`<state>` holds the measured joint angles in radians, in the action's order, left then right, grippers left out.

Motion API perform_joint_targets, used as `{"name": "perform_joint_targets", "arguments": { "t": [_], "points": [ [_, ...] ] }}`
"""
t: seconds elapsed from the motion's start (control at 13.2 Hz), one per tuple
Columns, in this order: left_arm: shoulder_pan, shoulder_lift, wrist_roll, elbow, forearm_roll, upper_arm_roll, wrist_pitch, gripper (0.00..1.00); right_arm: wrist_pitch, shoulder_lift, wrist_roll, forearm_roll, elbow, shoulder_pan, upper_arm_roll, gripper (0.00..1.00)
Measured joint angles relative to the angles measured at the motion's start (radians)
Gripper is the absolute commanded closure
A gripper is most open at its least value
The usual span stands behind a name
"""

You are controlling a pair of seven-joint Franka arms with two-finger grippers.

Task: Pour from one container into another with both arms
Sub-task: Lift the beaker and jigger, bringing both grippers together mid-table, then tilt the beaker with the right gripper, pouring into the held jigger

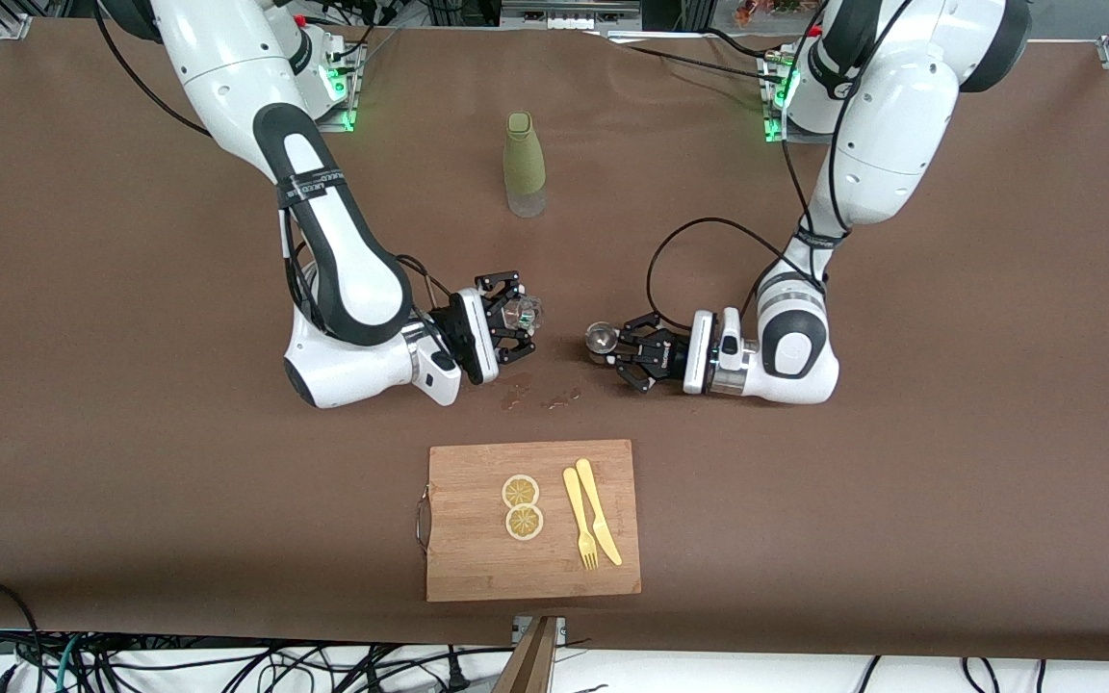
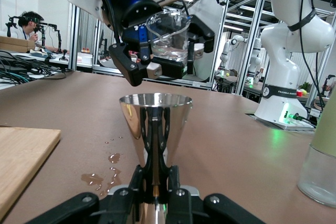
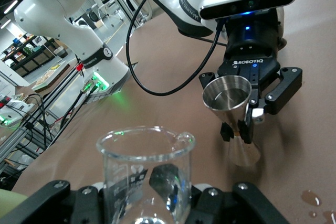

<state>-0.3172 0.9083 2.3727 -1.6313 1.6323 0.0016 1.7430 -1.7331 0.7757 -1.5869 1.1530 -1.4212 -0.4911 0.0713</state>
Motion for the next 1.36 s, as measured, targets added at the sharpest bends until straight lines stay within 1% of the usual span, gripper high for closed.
{"name": "perform_joint_targets", "arguments": {
  "t": [0.23,0.45,0.76,1.06,1.36],
  "points": [
    [-0.033,0.017,-0.012,0.018,0.011,0.000,0.023,1.00,0.001,0.000,0.044,-0.019,0.001,-0.004,0.000,0.92],
    [-0.047,0.023,-0.018,0.030,0.020,0.000,0.039,1.00,0.001,0.000,0.120,-0.087,0.033,-0.022,0.000,0.92],
    [-0.068,0.036,-0.021,0.044,0.043,0.000,0.049,1.00,0.001,0.000,0.183,-0.143,0.060,-0.037,0.000,0.92],
    [-0.070,0.040,-0.022,0.049,0.043,0.001,0.052,1.00,0.004,0.001,0.243,-0.212,0.082,-0.041,0.001,0.91],
    [-0.071,0.042,-0.022,0.053,0.043,0.001,0.060,1.00,0.005,0.001,0.300,-0.254,0.093,-0.060,0.000,0.91]
  ]
}}
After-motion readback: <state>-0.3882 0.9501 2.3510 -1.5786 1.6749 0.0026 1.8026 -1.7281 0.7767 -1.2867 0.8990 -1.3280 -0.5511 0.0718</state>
